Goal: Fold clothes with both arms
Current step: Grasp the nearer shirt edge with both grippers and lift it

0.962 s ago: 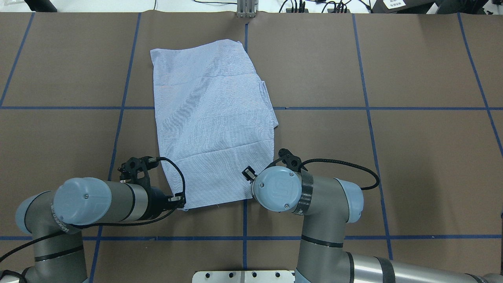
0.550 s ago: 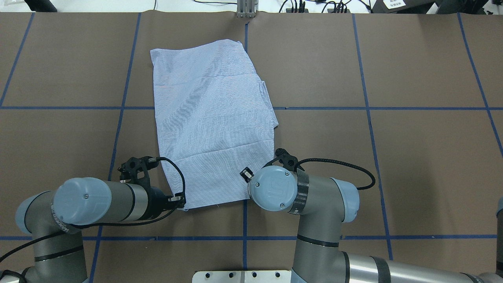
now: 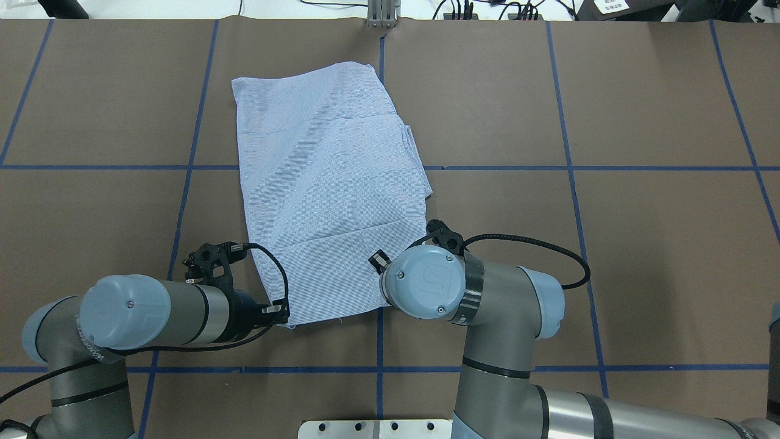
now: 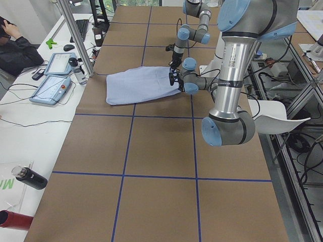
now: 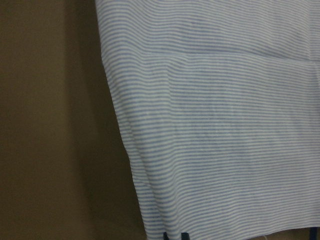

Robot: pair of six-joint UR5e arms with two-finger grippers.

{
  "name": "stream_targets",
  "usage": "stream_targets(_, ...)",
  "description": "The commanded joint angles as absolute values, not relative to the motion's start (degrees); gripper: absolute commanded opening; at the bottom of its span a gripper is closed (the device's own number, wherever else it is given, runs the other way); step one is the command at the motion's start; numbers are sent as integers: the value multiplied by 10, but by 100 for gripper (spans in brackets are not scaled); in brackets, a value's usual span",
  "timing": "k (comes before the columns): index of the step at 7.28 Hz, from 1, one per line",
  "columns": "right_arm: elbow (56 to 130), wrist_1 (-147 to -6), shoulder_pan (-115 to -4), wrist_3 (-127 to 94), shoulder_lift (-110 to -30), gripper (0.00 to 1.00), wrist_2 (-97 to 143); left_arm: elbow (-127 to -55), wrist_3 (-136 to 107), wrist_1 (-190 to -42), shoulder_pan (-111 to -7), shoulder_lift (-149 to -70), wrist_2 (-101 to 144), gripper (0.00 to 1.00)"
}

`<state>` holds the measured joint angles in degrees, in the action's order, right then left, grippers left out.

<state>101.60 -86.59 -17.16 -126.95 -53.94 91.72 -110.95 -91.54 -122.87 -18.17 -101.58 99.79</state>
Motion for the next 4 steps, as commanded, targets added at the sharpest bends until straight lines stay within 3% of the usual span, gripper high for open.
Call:
stream_targets(1, 1143, -940, -178, -1271, -563, 0, 932, -1162, -916, -1229, -184, -1006, 1033, 0)
stream_targets(4, 1282, -1049, -143, -1296, -570, 0, 936, -1293, -956, -1188, -183, -979, 1074, 0)
